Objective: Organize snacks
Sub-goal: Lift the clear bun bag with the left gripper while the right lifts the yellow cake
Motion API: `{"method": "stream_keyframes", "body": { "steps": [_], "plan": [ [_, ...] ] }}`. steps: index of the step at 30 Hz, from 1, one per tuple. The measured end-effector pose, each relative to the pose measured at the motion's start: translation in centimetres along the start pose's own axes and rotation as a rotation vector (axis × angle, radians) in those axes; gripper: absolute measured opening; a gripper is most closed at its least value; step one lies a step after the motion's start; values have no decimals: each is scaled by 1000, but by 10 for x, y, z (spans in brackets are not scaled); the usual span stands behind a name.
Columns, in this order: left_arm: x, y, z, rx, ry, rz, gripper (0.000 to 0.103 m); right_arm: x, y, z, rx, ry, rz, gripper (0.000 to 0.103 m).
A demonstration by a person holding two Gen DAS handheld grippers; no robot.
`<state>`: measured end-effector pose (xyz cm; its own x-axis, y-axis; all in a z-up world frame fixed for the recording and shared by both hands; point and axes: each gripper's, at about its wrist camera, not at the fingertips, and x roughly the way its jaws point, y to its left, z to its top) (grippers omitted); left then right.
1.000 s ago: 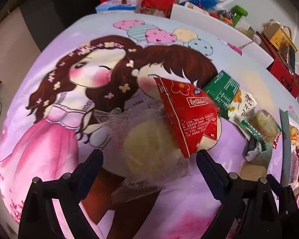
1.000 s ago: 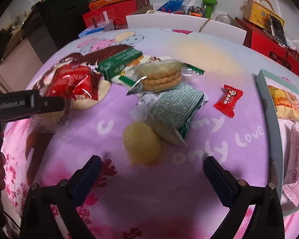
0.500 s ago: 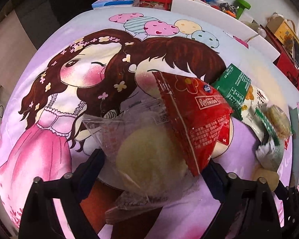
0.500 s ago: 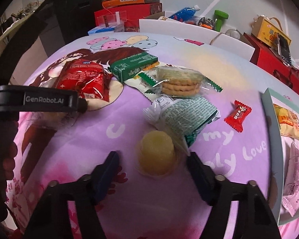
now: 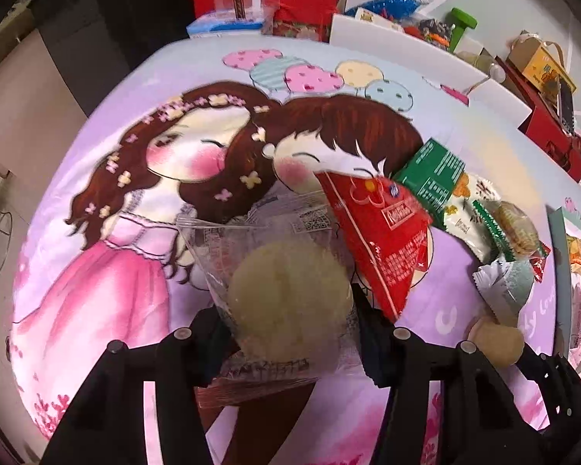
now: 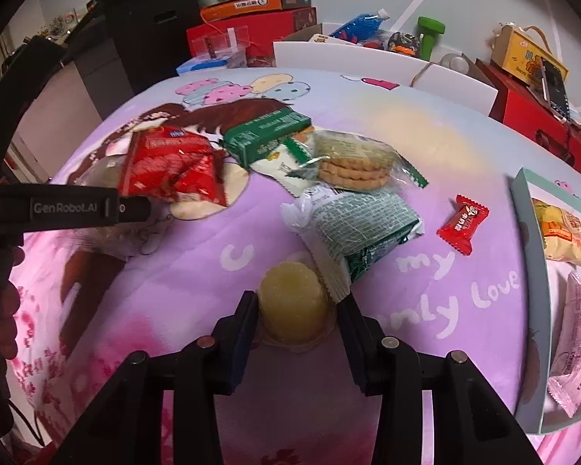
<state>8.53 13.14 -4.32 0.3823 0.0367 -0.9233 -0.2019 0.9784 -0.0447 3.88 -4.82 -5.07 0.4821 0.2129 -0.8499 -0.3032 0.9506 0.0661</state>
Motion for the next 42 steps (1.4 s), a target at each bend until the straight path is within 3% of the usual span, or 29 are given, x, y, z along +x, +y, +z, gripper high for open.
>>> {"method": "stream_keyframes", "body": {
  "steps": [9, 23, 32, 42],
  "plan": [
    [-28, 6, 1, -10, -74, 39, 57, -21, 2, 4, 5, -40, 36, 45],
    [-65, -13, 5, 36, -176, 37, 57, -49, -2, 7, 29, -99, 69, 45],
    [-77, -46, 4, 118, -212, 1, 57, -55, -29, 11, 86, -105, -4, 45],
    [-83, -80, -1, 192, -227, -35, 57, -71, -85, 14, 217, -126, -95, 45]
  ]
}}
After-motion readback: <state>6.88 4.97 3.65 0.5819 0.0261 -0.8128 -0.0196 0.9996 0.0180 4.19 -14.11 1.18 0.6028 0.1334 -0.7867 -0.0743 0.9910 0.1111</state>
